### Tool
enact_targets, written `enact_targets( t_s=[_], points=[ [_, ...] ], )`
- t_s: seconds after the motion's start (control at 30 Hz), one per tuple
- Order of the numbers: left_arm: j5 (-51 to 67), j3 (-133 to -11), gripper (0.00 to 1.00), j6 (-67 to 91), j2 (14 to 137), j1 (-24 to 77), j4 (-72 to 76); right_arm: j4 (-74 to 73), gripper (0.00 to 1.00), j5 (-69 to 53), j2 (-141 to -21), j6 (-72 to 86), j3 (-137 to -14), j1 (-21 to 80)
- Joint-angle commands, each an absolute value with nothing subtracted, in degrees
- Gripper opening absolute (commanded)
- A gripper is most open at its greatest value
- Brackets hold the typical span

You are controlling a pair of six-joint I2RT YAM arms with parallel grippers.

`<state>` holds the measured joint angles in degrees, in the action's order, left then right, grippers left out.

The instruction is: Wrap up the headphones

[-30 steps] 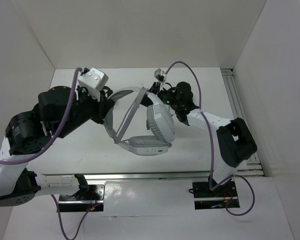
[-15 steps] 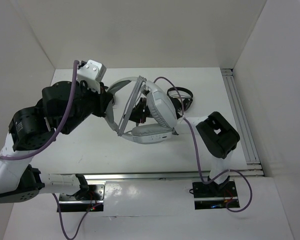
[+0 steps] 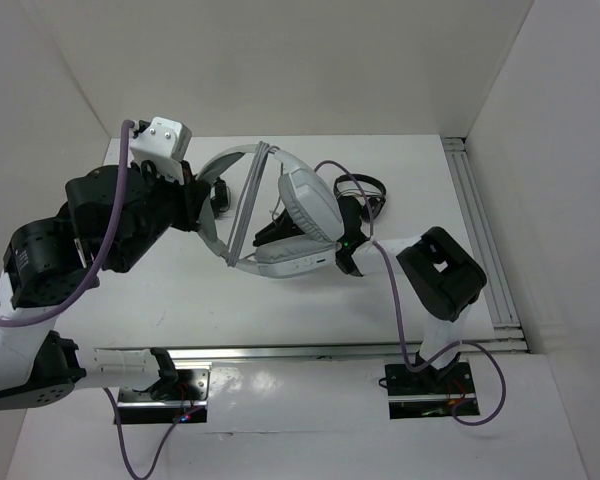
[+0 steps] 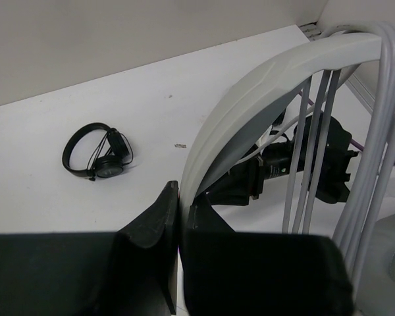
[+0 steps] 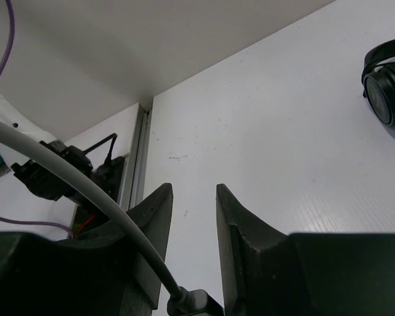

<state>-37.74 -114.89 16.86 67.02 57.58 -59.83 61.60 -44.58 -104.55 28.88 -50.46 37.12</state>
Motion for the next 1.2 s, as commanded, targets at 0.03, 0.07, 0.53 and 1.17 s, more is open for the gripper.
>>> enact_targets(
  t_s=[0.03, 0.07, 0.53, 1.17],
  points=[
    [-39.29, -117.95, 0.00, 20.48, 65.39, 57.83, -52.38, 64.34, 0.39, -45.00, -100.73, 27.95, -49.92, 36.83],
    [-39.29, -117.95, 0.00, 20.48, 65.39, 57.83, -52.38, 64.34, 0.37, -45.00, -100.72, 27.95, -49.40, 36.83],
    [-42.71, -118.48, 0.00, 21.09, 65.92, 57.83, -52.38, 60.56, 0.40, -44.38, -99.67, 26.63, -47.82, 36.83],
    [-53.03, -117.86, 0.00, 35.94, 74.08, 49.09, -54.14, 46.67, 0.00, -22.00, -87.46, 20.04, -38.96, 47.53]
  ],
)
